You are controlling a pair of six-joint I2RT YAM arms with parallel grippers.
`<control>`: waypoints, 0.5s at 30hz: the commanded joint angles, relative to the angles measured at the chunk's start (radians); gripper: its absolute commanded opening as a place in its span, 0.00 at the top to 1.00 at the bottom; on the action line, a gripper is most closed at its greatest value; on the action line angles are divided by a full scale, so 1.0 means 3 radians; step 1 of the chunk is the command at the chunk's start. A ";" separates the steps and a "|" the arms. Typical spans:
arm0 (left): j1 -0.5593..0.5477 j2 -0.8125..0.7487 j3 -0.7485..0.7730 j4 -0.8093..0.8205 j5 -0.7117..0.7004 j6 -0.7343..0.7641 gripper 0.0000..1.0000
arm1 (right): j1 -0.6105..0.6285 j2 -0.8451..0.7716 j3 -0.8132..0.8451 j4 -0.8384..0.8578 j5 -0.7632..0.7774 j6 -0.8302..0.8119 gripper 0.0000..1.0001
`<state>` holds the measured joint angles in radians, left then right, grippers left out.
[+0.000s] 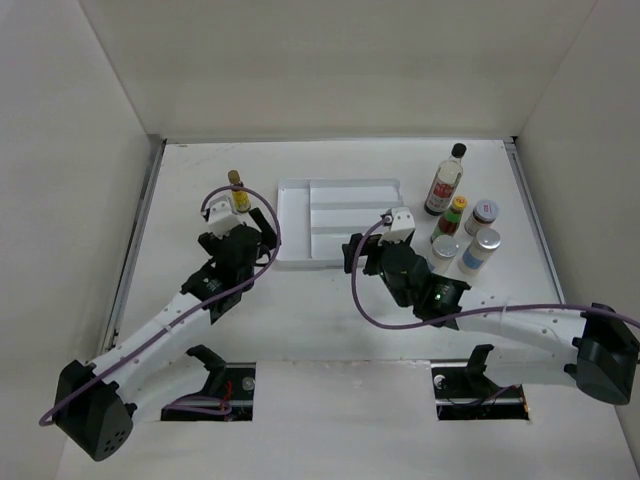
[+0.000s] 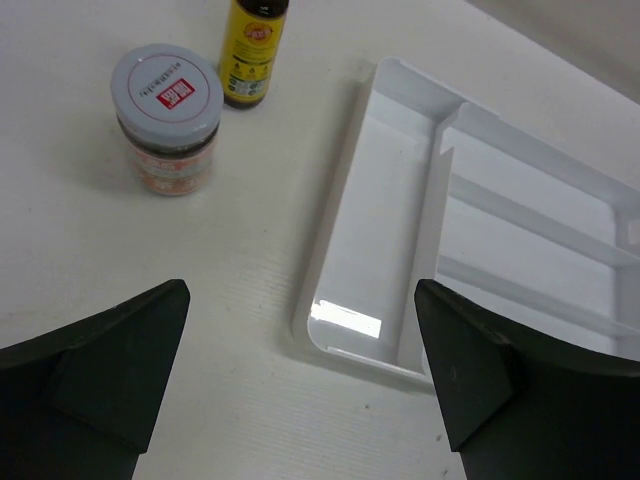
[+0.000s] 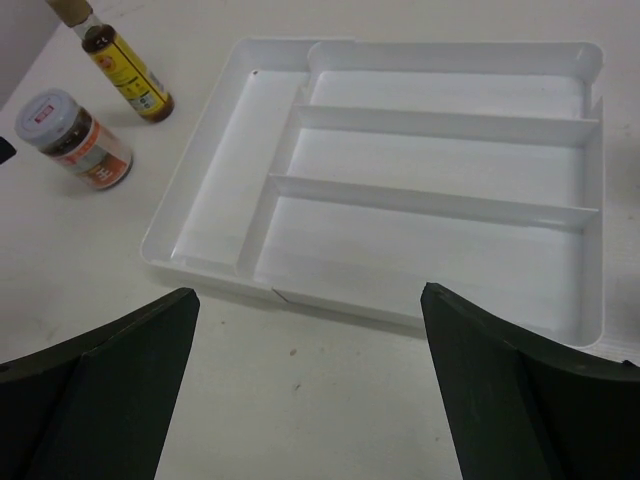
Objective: Organize the condiment bottles
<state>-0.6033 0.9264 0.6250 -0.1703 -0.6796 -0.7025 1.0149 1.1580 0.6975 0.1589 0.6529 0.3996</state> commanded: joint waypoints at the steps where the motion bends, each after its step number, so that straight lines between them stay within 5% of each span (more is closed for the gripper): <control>1: 0.0137 0.0051 0.0228 0.0188 -0.0189 0.0046 0.00 | -0.0011 -0.0071 -0.0065 0.0339 -0.0054 -0.0069 0.00; 9: 0.0449 0.0690 0.0764 0.0629 -0.0321 0.0311 0.00 | 0.0127 -0.0142 -0.0218 0.0829 -0.0217 -0.0171 0.00; 12: 0.0541 0.0889 0.0882 0.0807 -0.0409 0.0383 0.00 | 0.0153 -0.0178 -0.0239 0.0912 -0.0437 -0.0156 0.38; 15: 0.0694 0.1120 0.1015 0.0834 -0.0277 0.0419 0.02 | 0.0153 -0.0204 -0.0239 0.0907 -0.0555 -0.0125 0.63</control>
<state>-0.4316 1.2266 0.8734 0.0143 -0.7574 -0.6159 1.0550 1.1275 0.6247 0.3367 0.5488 0.3573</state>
